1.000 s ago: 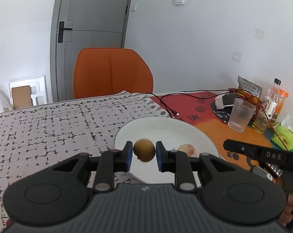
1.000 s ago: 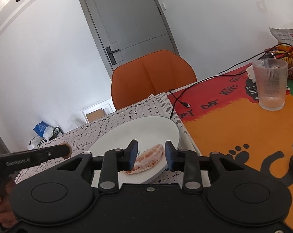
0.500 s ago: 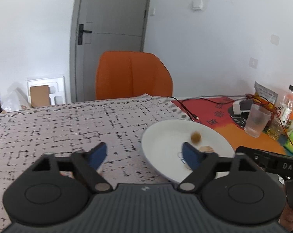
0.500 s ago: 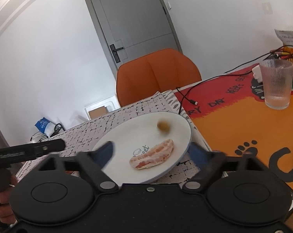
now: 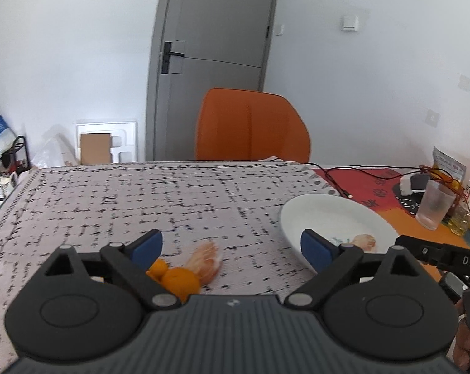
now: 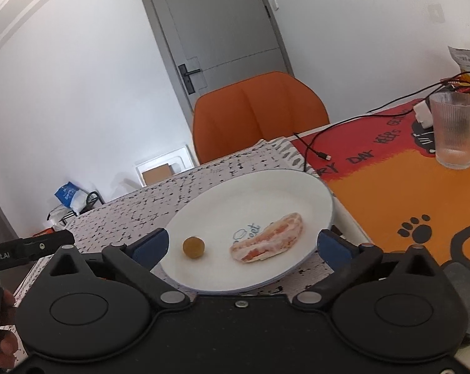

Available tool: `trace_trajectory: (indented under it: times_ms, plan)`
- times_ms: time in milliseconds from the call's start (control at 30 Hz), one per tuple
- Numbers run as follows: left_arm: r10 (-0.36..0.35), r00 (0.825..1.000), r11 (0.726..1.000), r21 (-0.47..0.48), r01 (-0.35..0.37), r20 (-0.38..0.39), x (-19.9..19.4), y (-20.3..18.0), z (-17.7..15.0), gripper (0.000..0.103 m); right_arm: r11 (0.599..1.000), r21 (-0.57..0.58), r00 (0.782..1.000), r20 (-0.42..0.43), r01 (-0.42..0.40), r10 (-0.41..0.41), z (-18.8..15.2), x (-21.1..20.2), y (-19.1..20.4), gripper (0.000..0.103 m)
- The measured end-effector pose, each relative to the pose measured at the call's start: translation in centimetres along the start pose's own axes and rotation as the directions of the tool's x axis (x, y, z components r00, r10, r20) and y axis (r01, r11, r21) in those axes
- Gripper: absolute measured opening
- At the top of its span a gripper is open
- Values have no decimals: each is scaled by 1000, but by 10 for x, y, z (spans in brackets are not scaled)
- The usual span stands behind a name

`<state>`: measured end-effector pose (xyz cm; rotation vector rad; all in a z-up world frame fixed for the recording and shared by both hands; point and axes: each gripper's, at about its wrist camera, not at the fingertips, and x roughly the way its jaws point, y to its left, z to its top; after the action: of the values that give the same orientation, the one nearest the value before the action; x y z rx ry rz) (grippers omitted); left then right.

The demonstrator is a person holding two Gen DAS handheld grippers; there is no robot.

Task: Organize fruits
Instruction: 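Move both grippers back to the fruit pile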

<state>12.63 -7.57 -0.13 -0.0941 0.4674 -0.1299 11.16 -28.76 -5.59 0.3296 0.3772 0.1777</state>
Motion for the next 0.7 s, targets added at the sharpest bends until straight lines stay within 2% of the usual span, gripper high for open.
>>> trace_trajectory:
  times_ms: [267, 400, 700]
  plan:
    - [63, 998, 998, -24, -63, 5, -19, 24, -9, 95, 997, -71, 999, 18, -27, 28, -7, -1, 25, 103]
    - [92, 996, 995, -47, -92, 2, -29, 39, -15, 95, 993, -104, 998, -7, -58, 58, -12, 0, 39, 103]
    - [110, 994, 991, -77, -111, -16, -46, 61, -25, 95, 974, -162, 987, -61, -156, 148, -19, 0, 65, 103]
